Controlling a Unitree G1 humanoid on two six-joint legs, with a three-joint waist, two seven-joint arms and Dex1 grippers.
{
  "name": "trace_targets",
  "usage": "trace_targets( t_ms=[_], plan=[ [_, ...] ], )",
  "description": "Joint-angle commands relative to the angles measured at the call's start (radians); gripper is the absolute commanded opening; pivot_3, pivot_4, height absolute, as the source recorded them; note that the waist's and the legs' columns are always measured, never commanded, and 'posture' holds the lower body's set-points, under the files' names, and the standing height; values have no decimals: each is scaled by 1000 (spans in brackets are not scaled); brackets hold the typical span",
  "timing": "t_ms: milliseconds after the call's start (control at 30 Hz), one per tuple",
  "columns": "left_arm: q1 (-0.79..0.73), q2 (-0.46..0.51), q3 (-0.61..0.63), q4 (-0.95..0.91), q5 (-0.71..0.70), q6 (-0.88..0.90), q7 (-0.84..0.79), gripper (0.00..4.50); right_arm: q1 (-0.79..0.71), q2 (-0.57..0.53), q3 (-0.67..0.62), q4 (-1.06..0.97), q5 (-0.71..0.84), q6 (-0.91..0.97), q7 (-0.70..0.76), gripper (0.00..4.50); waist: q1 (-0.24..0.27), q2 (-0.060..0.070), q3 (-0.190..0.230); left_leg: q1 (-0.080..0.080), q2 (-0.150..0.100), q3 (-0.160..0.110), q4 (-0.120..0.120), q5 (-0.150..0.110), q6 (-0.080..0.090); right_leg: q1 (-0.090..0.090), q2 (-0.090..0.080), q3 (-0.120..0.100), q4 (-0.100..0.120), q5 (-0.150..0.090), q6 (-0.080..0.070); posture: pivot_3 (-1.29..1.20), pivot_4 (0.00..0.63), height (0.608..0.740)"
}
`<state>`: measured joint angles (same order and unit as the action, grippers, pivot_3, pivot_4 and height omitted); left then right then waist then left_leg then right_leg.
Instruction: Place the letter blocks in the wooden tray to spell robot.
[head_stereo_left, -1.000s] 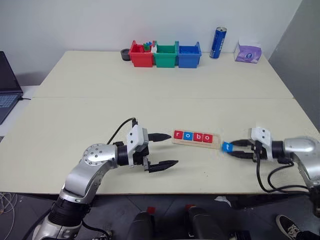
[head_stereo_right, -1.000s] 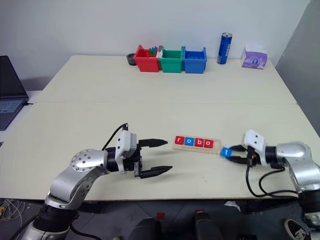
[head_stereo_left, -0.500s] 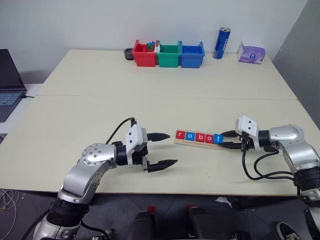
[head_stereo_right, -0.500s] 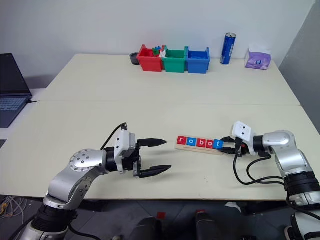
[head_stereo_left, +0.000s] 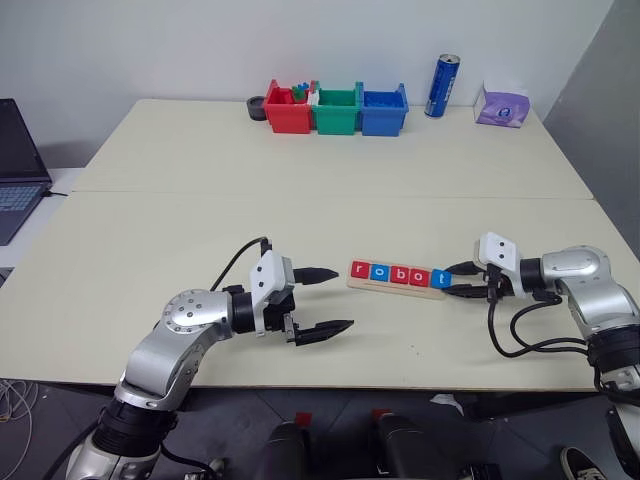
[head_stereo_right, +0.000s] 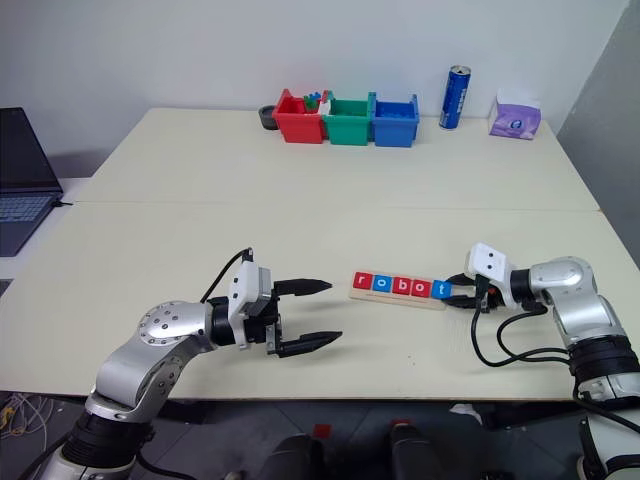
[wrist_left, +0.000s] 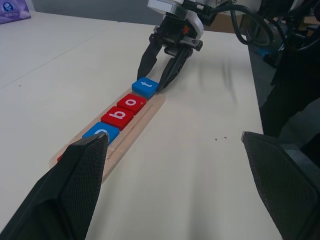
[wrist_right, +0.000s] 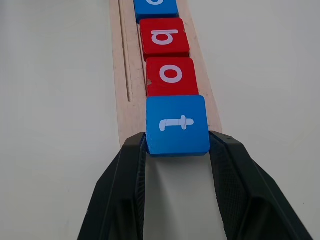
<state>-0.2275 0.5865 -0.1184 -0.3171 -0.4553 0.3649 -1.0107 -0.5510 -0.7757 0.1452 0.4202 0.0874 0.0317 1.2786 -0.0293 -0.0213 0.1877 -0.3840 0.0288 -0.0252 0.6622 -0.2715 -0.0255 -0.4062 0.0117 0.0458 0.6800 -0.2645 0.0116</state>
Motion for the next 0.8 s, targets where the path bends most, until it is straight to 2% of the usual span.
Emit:
trace_targets(
  t_ms=[33,533,567,800],
  plan=[
    [-2,4,21,-43,-12,-6,8,4500,-35,-4,-1,9,-13,-25,4,1458,0,0,0,0,0,0,0,0,0,0,0,0,0,0,0,0,150,740],
    [-1,7,20,-41,-10,-7,14,4500,-64,12,12,46,-33,-42,5,1458,0,0,0,0,0,0,0,0,0,0,0,0,0,0,0,0,150,740],
    [-1,7,20,-41,-11,-7,15,4500,-66,12,13,47,-32,-40,8,2187,0,0,0,0,0,0,0,0,0,0,0,0,0,0,0,0,150,740],
    [1,10,19,-38,-10,-11,13,4500,-70,0,-5,28,1,1,27,4478,0,0,0,0,0,0,0,0,0,0,0,0,0,0,0,0,150,740]
  ],
)
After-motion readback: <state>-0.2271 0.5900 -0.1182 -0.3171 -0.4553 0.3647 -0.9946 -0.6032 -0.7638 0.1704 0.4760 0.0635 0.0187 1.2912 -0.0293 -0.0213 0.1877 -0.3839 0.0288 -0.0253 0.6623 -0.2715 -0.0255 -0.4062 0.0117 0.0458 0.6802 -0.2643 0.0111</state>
